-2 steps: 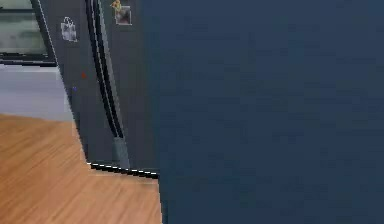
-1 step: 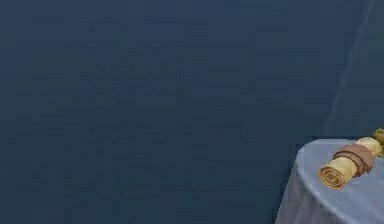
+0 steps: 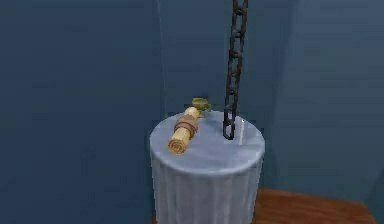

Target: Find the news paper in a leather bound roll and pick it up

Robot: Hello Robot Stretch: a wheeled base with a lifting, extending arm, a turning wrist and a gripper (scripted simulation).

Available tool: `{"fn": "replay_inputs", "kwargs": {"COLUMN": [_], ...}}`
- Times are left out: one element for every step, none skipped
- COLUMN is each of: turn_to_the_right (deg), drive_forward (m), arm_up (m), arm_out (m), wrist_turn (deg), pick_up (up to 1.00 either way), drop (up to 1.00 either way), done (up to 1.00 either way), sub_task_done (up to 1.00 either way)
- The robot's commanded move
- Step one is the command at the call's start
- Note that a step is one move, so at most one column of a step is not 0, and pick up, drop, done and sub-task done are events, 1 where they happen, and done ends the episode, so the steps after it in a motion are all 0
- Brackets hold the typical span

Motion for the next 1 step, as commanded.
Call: {"fn": "replay_inputs", "kwargs": {"turn_to_the_right": [15.0], "drive_forward": [0.0], "arm_up": [0.0], "arm_out": [0.0], "wrist_turn": [0.0], "pick_up": [0.0], "drop": [0.0], "done": [0.0], "sub_task_done": [0.0]}}
